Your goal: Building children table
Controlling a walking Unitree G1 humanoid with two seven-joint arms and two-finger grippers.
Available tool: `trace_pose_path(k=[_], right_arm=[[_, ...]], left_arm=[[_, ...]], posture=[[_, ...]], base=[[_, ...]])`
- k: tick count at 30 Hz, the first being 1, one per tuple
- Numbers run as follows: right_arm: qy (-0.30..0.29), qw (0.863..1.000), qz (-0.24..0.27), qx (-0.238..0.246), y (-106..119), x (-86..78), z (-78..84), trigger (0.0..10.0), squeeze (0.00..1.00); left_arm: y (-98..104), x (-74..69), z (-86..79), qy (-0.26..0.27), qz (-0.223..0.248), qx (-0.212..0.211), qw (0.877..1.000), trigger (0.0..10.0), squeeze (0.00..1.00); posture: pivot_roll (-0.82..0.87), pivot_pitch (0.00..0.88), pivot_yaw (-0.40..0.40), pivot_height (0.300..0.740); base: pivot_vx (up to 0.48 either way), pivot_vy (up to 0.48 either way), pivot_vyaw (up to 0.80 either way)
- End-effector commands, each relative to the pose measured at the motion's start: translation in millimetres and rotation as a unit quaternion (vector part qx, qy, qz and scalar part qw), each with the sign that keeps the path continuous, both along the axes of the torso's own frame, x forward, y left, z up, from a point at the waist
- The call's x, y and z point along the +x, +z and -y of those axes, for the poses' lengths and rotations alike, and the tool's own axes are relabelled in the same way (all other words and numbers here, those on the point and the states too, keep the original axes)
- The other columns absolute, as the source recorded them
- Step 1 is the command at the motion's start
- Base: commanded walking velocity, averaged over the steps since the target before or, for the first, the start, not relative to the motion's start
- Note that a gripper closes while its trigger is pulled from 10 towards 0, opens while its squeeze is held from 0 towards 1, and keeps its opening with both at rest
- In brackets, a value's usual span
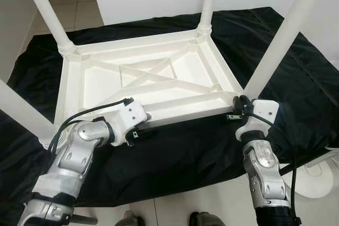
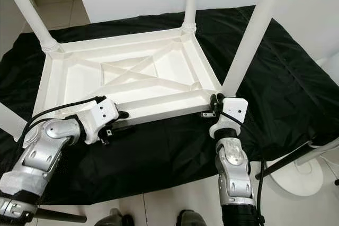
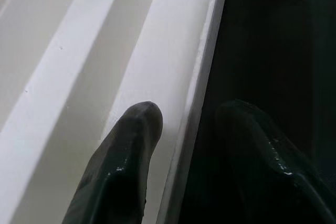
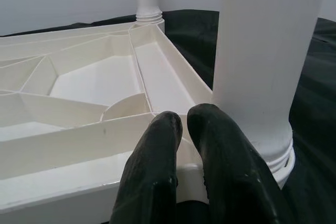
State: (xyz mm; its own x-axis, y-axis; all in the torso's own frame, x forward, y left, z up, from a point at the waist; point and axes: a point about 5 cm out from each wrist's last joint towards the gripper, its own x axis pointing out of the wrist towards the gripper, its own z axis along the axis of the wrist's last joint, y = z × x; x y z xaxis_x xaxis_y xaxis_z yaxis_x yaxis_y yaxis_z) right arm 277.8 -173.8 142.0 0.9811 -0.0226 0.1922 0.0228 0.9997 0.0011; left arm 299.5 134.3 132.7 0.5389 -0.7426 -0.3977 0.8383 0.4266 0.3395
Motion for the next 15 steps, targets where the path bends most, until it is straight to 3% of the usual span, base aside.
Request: trace_pose_path(k=[1, 2, 3, 5, 6, 7, 8, 9, 10, 12, 15], right_arm=[[0.003, 1.000, 0.002, -0.001, 0, 0.0, -2.6, 10.0, 0.00], [0.005, 1.000, 0.001, -0.001, 0, 0.0, -3.7, 10.0, 0.00], [0.005, 1.000, 0.001, -0.001, 0, 0.2, -3.9, 10.0, 0.00], [0.005, 1.000, 0.001, -0.001, -1, 0.5, -3.9, 10.0, 0.00], [0.005, 1.000, 0.001, -0.001, -1, 0.7, -3.9, 10.0, 0.00], [0.005, 1.000, 0.001, -0.001, -1, 0.8, -3.9, 10.0, 0.00], [0.005, 1.000, 0.001, -0.001, -1, 0.8, -3.9, 10.0, 0.00], [0.006, 1.000, 0.001, -0.001, -1, 1.0, -3.9, 10.0, 0.00], [0.006, 1.000, 0.001, -0.001, -1, 1.0, -3.9, 10.0, 0.00], [0.005, 1.000, 0.002, -0.001, 0, 1.3, -3.8, 10.0, 0.00], [0.005, 1.000, 0.003, -0.002, 0, 1.6, -3.6, 10.0, 0.00]], left_arm=[[-5, 5.0, -5.7, 0.051, 0.004, 0.015, 0.999, 10.0, 0.00], [-6, 9.0, -8.7, 0.069, 0.006, 0.022, 0.997, 10.0, 0.00], [-6, 11.3, -9.7, 0.079, 0.011, 0.027, 0.996, 7.9, 0.00], [-7, 14.8, -10.5, 0.097, 0.015, 0.028, 0.995, 7.7, 0.00], [-8, 16.7, -10.5, 0.107, 0.016, 0.028, 0.994, 4.6, 0.00], [-8, 17.6, -10.3, 0.113, 0.016, 0.028, 0.993, 3.7, 0.00], [-8, 17.6, -10.3, 0.113, 0.016, 0.028, 0.993, 3.7, 0.00], [-8, 18.3, -8.9, 0.115, 0.017, 0.028, 0.993, 2.5, 0.00], [-8, 18.3, -8.9, 0.115, 0.017, 0.028, 0.993, 2.5, 0.00], [-8, 19.2, -4.6, 0.115, 0.024, 0.027, 0.993, 0.9, 0.00], [-5, 21.2, 1.5, 0.114, 0.038, 0.025, 0.992, 0.0, 0.00]], posture=[[-0.12, 0.085, 0.058, 0.740], [-0.12, 0.084, 0.058, 0.740], [-0.12, 0.082, 0.058, 0.740], [-0.12, 0.081, 0.058, 0.740], [-0.12, 0.081, 0.058, 0.740], [-0.12, 0.081, 0.058, 0.740], [-0.12, 0.081, 0.058, 0.740], [-0.12, 0.080, 0.058, 0.740], [-0.12, 0.080, 0.058, 0.740], [-0.12, 0.079, 0.058, 0.740], [-0.12, 0.079, 0.057, 0.740]], base=[[0.000, 0.000, 0.00], [0.000, 0.000, 0.00], [0.000, 0.000, 0.00], [0.000, 0.000, 0.00], [0.000, 0.000, 0.00], [0.000, 0.000, 0.00], [0.000, 0.000, 0.00], [0.000, 0.000, 0.00], [0.000, 0.000, 0.00], [0.000, 0.000, 0.00], [0.000, 0.000, 0.00]])
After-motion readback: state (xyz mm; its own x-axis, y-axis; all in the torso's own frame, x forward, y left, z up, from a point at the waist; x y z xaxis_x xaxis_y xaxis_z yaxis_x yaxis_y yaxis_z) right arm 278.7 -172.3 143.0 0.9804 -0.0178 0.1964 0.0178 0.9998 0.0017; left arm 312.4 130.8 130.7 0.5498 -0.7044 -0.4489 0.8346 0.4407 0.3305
